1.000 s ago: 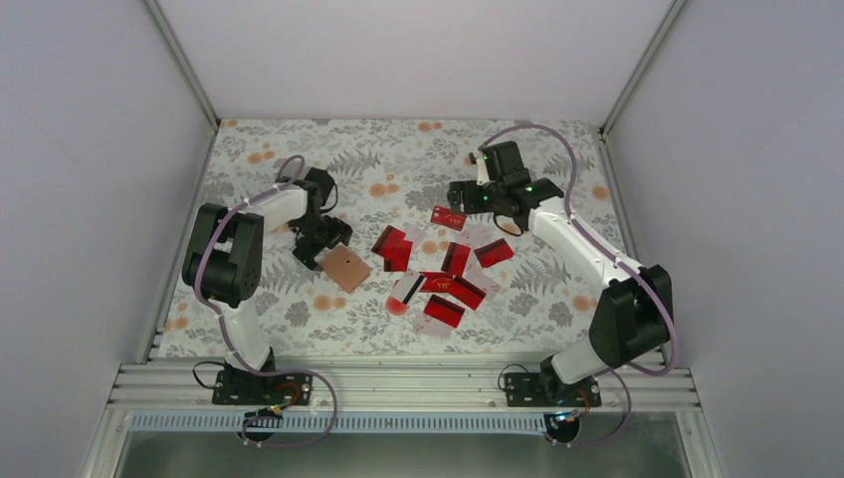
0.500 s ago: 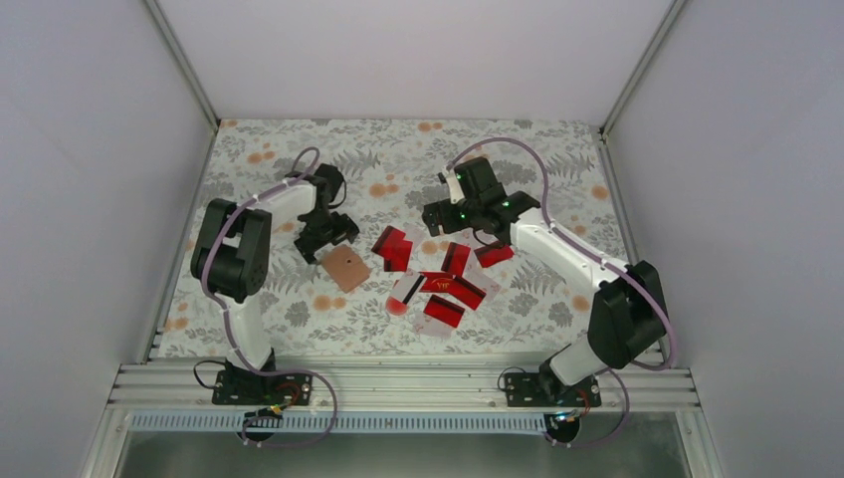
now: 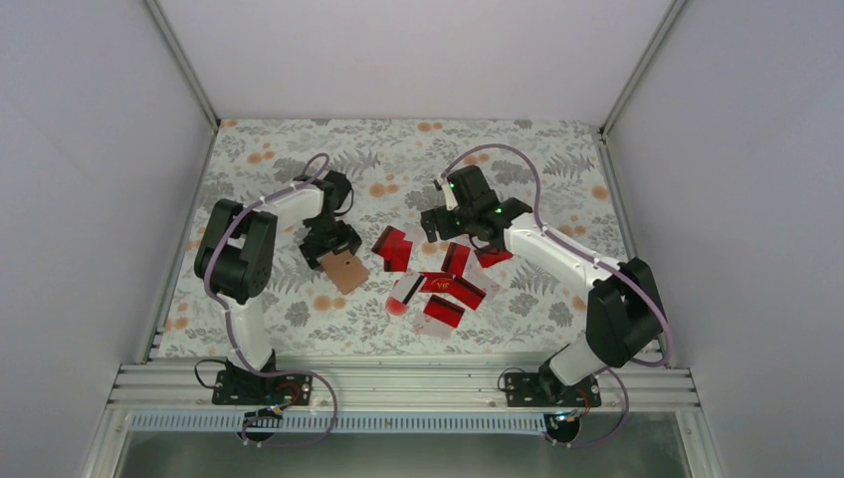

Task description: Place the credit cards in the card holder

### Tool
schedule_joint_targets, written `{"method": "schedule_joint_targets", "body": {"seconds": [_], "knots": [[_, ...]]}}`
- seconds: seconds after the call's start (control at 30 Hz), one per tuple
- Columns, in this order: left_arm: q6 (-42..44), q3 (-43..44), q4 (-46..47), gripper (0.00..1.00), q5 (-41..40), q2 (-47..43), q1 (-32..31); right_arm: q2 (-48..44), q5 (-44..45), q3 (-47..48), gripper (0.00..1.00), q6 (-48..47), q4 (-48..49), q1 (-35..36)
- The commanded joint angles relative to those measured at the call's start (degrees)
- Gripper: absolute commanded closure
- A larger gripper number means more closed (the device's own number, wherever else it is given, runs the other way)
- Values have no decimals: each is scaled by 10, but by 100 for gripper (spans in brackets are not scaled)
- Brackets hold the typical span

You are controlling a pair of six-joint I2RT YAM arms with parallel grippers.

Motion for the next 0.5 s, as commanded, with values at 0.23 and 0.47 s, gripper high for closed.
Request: {"method": "schedule_joint_targets", "body": {"seconds": [0.23,0.47], "knots": [[-1,-18,39,20,22,-17,-3,-6,-87,-32,1,-26,77,18],[17,-18,73,20,42,-87,-7,23,-292,-56,1,-7,127,25]]}}
